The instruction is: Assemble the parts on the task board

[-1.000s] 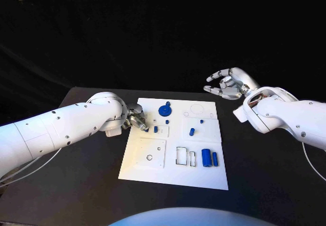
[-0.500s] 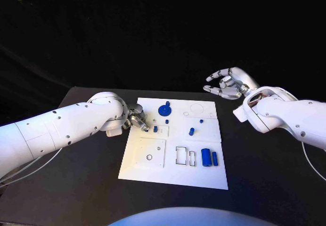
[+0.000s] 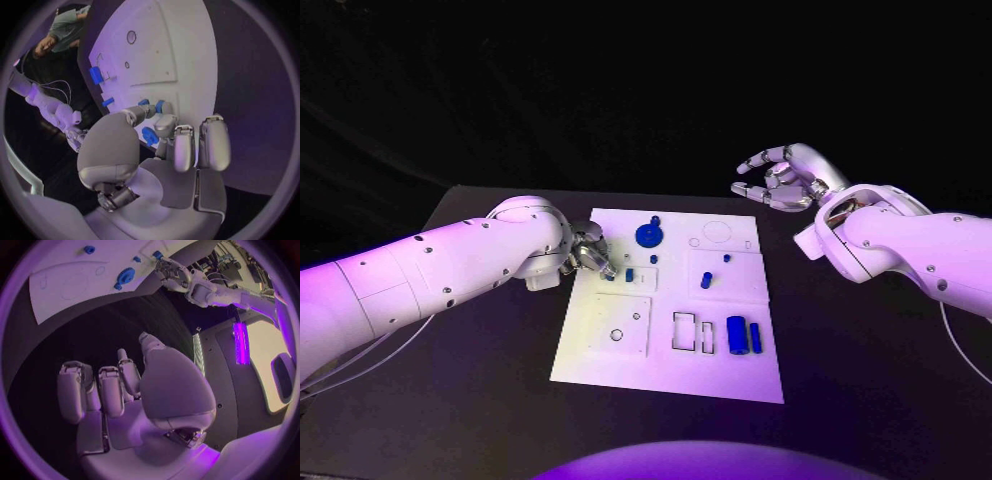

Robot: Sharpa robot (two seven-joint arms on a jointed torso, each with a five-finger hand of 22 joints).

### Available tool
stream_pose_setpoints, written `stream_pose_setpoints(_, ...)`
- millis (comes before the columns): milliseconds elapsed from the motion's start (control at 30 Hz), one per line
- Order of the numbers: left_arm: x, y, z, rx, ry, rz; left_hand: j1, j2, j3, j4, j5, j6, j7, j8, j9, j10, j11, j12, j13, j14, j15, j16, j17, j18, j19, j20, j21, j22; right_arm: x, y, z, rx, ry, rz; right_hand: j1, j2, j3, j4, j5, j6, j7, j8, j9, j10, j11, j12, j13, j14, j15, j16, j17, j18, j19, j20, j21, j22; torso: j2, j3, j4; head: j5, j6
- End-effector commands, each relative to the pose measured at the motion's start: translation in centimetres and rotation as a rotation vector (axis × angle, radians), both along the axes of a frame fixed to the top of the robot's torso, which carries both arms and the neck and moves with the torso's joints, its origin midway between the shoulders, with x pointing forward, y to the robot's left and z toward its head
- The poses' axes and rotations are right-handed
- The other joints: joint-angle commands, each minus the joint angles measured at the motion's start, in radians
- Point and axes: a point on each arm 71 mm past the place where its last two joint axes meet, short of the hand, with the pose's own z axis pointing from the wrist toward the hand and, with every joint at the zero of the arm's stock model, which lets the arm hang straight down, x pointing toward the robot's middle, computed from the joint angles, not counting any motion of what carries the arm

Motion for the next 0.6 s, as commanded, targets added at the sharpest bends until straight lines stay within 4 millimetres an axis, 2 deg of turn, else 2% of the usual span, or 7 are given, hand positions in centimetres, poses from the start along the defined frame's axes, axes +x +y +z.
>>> stream_pose_setpoints(33, -0.21, -0.02, -0.50, 0.012, 0.026, 0.006, -0.013, -0.002, -0.023, 0.013, -0.005, 0.004, 0.001, -0.009, -0.003, -0.005, -0.005, -0.004, -0.002, 0.097, -0.007, 0.006, 0.221, -0.020, 0.002, -0.005, 0.002, 0.000, -0.05, 0.10, -0.01, -0.003, -0.003, 0.014, -0.011, 0.001, -0.001, -0.002, 0.005, 0.003, -0.005, 0.005, -0.001, 0.000, -0.004, -0.003, 0.002, 0.062, -0.006, -0.003, 0.090, 0.021, 0.005, -0.009, -0.004, 0.156, 0.001, -0.0008, -0.0017, -0.001, 0.001)
stream_pose_setpoints(600, 0.00, 0.62, -0.30, 0.001, 0.006, 0.037, -0.028, -0.021, -0.108, 0.083, -0.004, 0.015, 0.003, -0.022, -0.011, -0.010, -0.003, -0.009, -0.008, 0.096, -0.006, 0.004, 0.217, -0.020, 0.003, -0.003, 0.001, 0.000, -0.07, -0.01, 0.01, -0.003, -0.004, 0.011, -0.013, 0.000, -0.002, -0.001, 0.005, 0.002, -0.005, 0.005, -0.001, -0.002, -0.003, -0.004, 0.001, 0.061, -0.006, -0.004, 0.088, 0.022, 0.003, -0.009, -0.007, 0.154, 0.000, -0.0002, 0.0003, -0.006, 0.002)
